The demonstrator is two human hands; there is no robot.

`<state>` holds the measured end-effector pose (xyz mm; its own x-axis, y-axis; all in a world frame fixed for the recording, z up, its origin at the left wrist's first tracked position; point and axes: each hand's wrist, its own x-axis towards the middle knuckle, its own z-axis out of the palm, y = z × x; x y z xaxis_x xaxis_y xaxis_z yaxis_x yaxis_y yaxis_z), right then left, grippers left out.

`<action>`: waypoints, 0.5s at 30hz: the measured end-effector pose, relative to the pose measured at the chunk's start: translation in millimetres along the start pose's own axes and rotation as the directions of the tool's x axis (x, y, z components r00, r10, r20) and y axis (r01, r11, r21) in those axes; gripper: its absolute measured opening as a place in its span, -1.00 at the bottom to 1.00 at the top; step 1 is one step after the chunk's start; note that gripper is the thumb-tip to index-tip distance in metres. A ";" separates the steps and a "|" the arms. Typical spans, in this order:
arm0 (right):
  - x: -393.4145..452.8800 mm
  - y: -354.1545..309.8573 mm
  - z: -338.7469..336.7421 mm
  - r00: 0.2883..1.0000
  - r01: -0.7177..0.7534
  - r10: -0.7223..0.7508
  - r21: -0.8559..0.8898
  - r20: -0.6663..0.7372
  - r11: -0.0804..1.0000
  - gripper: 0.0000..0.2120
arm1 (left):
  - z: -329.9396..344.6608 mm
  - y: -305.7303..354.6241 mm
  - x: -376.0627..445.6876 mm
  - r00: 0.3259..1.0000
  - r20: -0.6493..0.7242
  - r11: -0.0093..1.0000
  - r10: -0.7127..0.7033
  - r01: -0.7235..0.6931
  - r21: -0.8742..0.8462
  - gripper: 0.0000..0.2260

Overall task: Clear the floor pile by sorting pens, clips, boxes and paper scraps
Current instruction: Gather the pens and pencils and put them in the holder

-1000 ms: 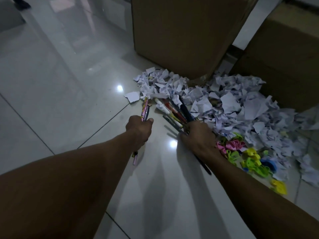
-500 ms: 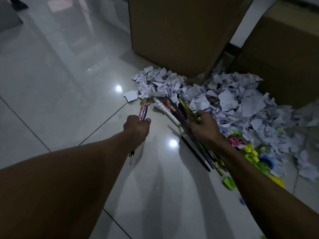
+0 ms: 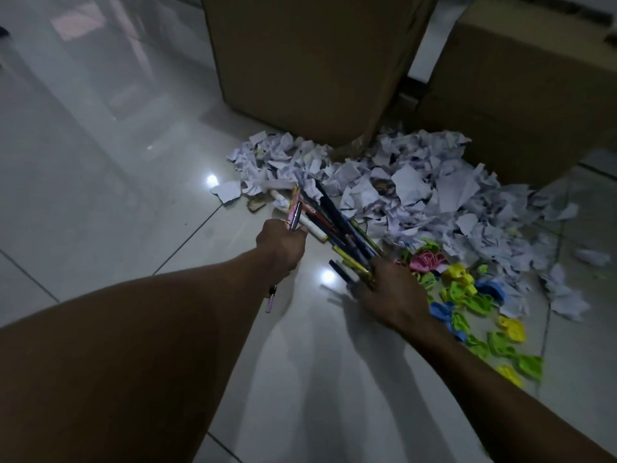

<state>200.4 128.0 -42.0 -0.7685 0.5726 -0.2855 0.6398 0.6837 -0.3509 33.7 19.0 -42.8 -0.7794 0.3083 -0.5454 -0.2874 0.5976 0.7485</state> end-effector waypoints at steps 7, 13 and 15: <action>-7.5 -4.1 19.1 0.992 -0.044 0.032 -0.092 -0.121 0.995 -0.81 | -11.7 -3.3 -2.6 0.999 -0.032 0.999 -0.038 0.038 -0.010 -0.75; 0.7 -1.6 17.6 0.991 -0.131 0.129 0.099 0.022 0.986 -0.72 | -19.2 -6.1 5.8 0.992 -0.087 0.995 -0.090 0.086 -0.045 -0.72; 7.4 -4.6 8.6 0.981 -0.191 0.161 0.361 0.112 0.913 -0.71 | -17.8 -1.0 11.6 0.988 -0.108 0.993 -0.107 0.101 -0.054 -0.68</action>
<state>191.8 125.2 -50.2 -0.6512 0.6209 -0.4364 0.7288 0.3514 -0.5876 15.1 8.8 -43.2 -0.7997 0.1613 -0.5783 -0.3946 0.5849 0.7087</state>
